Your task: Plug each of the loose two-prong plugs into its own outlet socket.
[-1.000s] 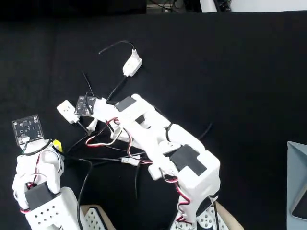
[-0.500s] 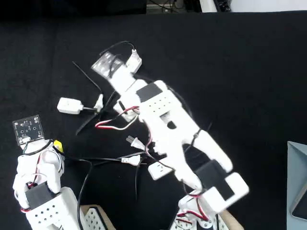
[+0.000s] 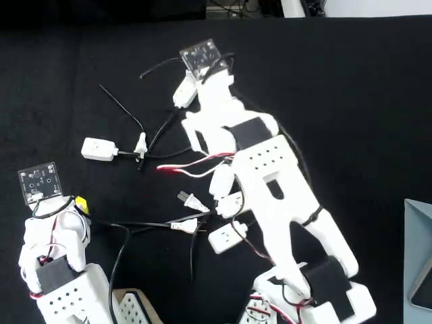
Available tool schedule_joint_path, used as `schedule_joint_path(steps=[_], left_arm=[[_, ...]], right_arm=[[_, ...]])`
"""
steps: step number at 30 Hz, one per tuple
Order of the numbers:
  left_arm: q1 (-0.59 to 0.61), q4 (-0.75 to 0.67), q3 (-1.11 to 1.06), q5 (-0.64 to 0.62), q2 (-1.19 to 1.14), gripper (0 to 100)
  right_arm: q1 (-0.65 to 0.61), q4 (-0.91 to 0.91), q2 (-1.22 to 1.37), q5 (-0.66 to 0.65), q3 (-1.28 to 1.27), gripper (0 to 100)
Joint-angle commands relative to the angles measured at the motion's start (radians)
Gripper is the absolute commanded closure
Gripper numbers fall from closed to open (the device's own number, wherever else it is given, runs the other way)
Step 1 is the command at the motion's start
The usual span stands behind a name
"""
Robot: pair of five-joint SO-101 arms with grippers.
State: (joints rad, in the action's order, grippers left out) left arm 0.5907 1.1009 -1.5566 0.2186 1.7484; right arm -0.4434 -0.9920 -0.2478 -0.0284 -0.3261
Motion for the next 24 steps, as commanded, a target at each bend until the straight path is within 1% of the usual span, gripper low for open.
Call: schedule_joint_path(steps=[1, 4, 7, 12, 17, 19, 21, 24], left_arm=[[0.004, -0.018, 0.005, -0.006, 0.009, 80], [0.004, -0.017, 0.005, -0.006, 0.009, 80], [0.004, -0.017, 0.005, -0.006, 0.009, 80], [0.004, -0.017, 0.005, -0.005, 0.009, 80], [0.004, -0.017, 0.005, -0.005, 0.009, 80], [0.004, -0.017, 0.005, -0.005, 0.009, 80], [0.004, -0.017, 0.005, -0.005, 0.009, 80], [0.004, -0.017, 0.005, -0.003, 0.009, 80]], right_arm=[[0.009, 0.063, -0.021, 0.025, -0.07, 98.7], [0.011, 0.164, 0.025, 0.023, -0.154, 98.7], [0.005, 0.222, 0.099, 0.017, -0.211, 98.7], [-0.054, 0.227, 0.234, -0.017, -0.213, 98.7], [-0.092, 0.224, 0.357, -0.029, -0.143, 98.6], [-0.098, 0.207, 0.403, -0.051, -0.108, 98.5], [-0.106, 0.149, 0.447, -0.061, -0.051, 98.2], [-0.123, 0.005, 0.496, -0.061, 0.058, 92.5]])
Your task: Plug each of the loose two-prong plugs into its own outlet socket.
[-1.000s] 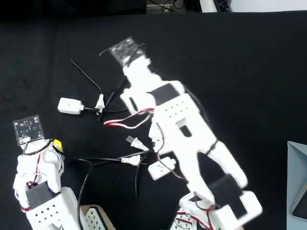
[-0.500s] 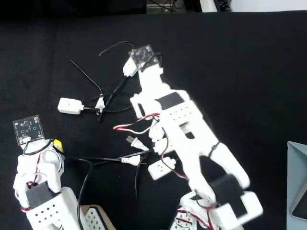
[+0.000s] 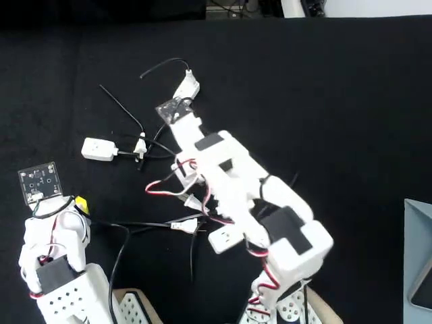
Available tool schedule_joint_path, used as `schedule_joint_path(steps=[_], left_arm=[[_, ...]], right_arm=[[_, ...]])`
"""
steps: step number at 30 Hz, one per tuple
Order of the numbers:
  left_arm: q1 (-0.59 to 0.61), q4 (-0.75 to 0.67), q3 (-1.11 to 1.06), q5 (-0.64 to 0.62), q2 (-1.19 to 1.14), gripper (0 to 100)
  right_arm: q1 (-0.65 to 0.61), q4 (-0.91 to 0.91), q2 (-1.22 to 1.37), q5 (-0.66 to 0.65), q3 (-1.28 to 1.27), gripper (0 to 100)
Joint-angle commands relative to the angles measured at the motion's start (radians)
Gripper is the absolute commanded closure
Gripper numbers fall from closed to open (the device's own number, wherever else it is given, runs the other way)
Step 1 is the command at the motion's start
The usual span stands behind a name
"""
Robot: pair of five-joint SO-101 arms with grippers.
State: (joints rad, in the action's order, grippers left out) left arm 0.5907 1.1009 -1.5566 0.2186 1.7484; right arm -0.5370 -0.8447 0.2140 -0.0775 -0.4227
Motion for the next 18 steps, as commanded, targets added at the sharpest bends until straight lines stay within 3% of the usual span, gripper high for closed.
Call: schedule_joint_path(steps=[1, 7, 18], left_arm=[[0.004, -0.017, 0.005, -0.003, 0.009, 80], [0.004, -0.017, 0.004, -0.003, 0.009, 80], [0.004, -0.017, 0.004, -0.002, 0.009, 80]], right_arm=[[-0.034, -0.193, 0.048, -0.012, 0.193, 91.2], [-0.049, -0.341, 0.087, -0.012, 0.349, 92.0], [-0.051, -0.339, 0.154, 0.031, 0.377, 92.0]])
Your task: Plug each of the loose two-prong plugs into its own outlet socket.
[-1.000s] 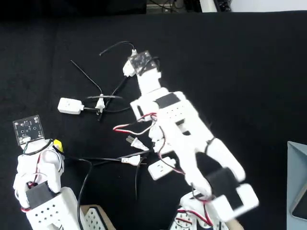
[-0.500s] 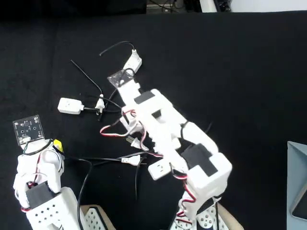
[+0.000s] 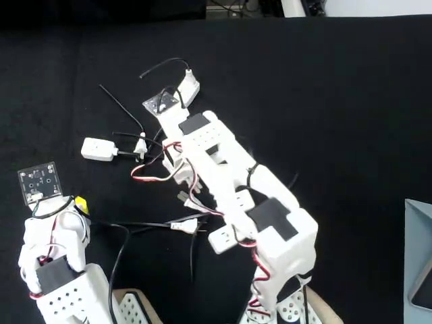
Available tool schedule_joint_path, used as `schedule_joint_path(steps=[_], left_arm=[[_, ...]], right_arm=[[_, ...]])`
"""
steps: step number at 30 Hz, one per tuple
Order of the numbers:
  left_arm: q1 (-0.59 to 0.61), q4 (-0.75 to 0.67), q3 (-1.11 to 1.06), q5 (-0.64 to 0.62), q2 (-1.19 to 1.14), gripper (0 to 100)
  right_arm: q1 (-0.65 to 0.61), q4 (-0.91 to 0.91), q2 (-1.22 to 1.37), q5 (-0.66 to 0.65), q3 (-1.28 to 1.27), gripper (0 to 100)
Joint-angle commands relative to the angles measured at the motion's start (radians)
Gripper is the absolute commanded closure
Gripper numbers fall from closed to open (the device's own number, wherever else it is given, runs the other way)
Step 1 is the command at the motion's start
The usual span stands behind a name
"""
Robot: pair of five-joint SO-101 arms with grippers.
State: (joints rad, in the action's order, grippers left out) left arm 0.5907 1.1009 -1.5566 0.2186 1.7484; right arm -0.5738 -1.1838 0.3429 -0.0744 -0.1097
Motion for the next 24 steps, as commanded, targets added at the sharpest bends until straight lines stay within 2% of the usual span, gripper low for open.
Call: schedule_joint_path(steps=[1, 13, 18, 24], left_arm=[[0.004, -0.017, 0.004, -0.002, 0.009, 80], [0.004, -0.017, 0.004, -0.002, 0.009, 80], [0.004, -0.017, 0.004, -0.002, 0.009, 80], [0.004, -0.017, 0.004, -0.002, 0.009, 80]], right_arm=[[-0.012, -0.002, 0.041, 0.028, 0.074, 92.0], [-0.002, -0.123, 0.11, 0.028, 0.179, 92.0], [-0.002, -0.121, 0.105, 0.028, 0.182, 96.4], [-0.002, -0.133, 0.111, 0.025, 0.171, 96.2]])
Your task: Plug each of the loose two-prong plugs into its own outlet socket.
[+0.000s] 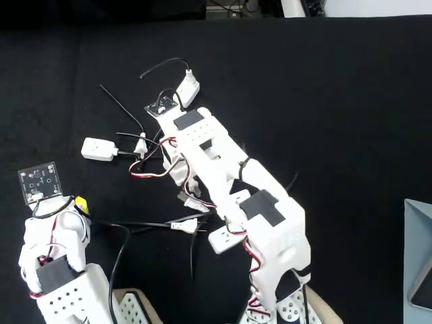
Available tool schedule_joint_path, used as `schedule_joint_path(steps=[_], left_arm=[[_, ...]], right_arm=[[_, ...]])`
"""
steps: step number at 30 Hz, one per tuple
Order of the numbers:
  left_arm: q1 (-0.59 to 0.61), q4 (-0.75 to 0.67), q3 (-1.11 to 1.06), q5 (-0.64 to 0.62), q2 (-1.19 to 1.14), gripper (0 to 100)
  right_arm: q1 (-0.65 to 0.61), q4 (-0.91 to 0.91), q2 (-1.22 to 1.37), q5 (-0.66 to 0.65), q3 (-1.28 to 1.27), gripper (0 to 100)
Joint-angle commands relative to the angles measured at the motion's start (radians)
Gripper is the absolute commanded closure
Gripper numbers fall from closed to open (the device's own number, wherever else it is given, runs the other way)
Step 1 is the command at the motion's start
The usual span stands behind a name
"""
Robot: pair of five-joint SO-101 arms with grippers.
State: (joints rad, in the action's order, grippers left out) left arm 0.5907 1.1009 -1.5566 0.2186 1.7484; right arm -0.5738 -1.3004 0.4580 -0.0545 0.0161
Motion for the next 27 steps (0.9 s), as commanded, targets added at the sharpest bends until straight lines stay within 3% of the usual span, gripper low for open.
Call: schedule_joint_path(steps=[1, 22, 27], left_arm=[[0.004, -0.017, 0.004, -0.002, 0.009, 80], [0.004, -0.018, -0.002, -0.002, 0.009, 80], [0.004, -0.018, -0.004, -0.002, 0.009, 80]], right_arm=[[-0.002, -0.031, -0.004, 0.003, 0.047, 96.2], [-0.002, -0.143, -0.002, -0.051, 0.053, 96.7], [-0.002, -0.186, 0.048, -0.118, 0.067, 98.6]])
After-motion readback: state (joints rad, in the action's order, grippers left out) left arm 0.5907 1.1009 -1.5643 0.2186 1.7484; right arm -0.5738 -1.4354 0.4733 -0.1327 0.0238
